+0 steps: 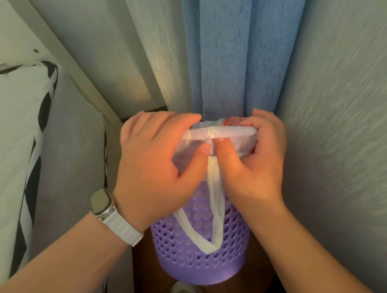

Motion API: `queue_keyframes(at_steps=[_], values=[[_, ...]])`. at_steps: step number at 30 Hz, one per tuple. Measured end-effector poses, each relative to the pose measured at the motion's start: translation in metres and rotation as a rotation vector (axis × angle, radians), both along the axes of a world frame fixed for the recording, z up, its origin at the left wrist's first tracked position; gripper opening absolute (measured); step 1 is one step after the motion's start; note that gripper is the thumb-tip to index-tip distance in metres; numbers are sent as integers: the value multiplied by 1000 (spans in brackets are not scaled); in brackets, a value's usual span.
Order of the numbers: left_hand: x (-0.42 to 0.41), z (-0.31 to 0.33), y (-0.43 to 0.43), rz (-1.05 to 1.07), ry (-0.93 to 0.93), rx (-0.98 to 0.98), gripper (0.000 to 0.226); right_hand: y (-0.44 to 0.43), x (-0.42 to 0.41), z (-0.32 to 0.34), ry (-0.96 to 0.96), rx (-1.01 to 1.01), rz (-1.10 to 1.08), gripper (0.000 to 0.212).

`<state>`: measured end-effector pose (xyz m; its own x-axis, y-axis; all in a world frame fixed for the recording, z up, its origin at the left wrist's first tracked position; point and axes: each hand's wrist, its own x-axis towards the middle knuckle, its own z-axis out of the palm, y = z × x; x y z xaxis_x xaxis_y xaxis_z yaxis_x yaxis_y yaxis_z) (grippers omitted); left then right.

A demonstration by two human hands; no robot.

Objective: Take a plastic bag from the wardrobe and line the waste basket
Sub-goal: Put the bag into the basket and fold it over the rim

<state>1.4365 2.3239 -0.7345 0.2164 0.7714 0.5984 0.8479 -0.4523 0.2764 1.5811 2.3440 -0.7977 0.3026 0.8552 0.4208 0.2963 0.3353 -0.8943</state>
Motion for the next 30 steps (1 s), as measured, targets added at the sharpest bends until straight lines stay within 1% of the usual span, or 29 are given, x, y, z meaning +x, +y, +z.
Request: queue_keyframes(at_steps=[3, 6, 8, 11, 14, 17, 20, 23, 27, 30], values=[[5, -4, -1, 68, 7, -11, 24, -4, -9, 1, -53, 19, -34, 45], [-2, -4, 3, 43, -30, -28, 19, -10, -13, 3, -136, 55, -30, 42], [-8, -5, 7, 32, -37, -32, 19, -13, -11, 6, -151, 70, -3, 41], [-15, -5, 13, 35, -85, -29, 16, -11, -1, 6, -130, 80, 36, 44], [-18, -8, 15, 19, -107, -23, 14, -5, 8, 2, -111, 39, 54, 44], [-16, -9, 13, -19, -128, -13, 13, -2, 11, -1, -52, -6, 62, 35], [-13, -8, 12, -45, -153, -40, 11, -1, 11, -5, -43, 32, 41, 27], [-16, -1, 12, -81, -83, -56, 20, 0, 9, -6, -46, 57, -8, 29], [-14, 15, 9, -99, 10, -67, 34, 0, 1, 0, -100, 82, -29, 25], [-3, 11, 4, -28, 97, -88, 31, -2, -4, 3, -128, 92, -22, 29]])
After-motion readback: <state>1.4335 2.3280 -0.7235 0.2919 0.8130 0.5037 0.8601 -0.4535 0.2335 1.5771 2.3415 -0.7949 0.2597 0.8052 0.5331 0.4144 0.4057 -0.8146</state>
